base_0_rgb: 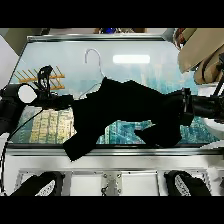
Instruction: Fold the clothes and pants, and hang the long-sleeved shirts on hangers.
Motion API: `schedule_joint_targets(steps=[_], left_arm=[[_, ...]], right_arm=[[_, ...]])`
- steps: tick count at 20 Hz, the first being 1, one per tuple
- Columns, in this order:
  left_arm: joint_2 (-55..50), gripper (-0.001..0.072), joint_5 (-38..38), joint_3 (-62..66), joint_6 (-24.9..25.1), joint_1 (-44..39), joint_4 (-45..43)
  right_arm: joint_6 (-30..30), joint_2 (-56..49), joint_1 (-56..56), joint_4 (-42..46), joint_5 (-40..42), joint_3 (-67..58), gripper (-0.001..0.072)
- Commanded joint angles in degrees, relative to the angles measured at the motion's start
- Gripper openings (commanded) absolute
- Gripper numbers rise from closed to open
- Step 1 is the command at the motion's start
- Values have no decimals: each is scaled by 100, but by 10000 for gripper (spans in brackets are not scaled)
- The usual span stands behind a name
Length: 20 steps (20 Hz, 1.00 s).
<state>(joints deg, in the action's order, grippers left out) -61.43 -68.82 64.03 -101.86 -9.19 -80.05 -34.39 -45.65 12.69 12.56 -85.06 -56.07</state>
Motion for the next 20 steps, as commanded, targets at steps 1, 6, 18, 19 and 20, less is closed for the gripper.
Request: schedule_joint_targets(steps=[1,6,18,19,20], left_arm=[[-2,18,-48,157,52,11,-251],[-2,18,-299,1266,59,-15,-271],[-855,18,-1368,3810,951,-796,-275],[-1008,18,-1475,4085,1043,-791,-297],[-1145,18,-1541,4360,1147,-737,-293]], right_arm=[[-70,4,0,321,-48,0,19],[-232,4,-4,800,-247,0,18],[-210,2,-184,-831,-737,-2,19],[-210,4,-181,-920,-737,-2,19],[-234,4,-181,-977,-737,-2,19]])
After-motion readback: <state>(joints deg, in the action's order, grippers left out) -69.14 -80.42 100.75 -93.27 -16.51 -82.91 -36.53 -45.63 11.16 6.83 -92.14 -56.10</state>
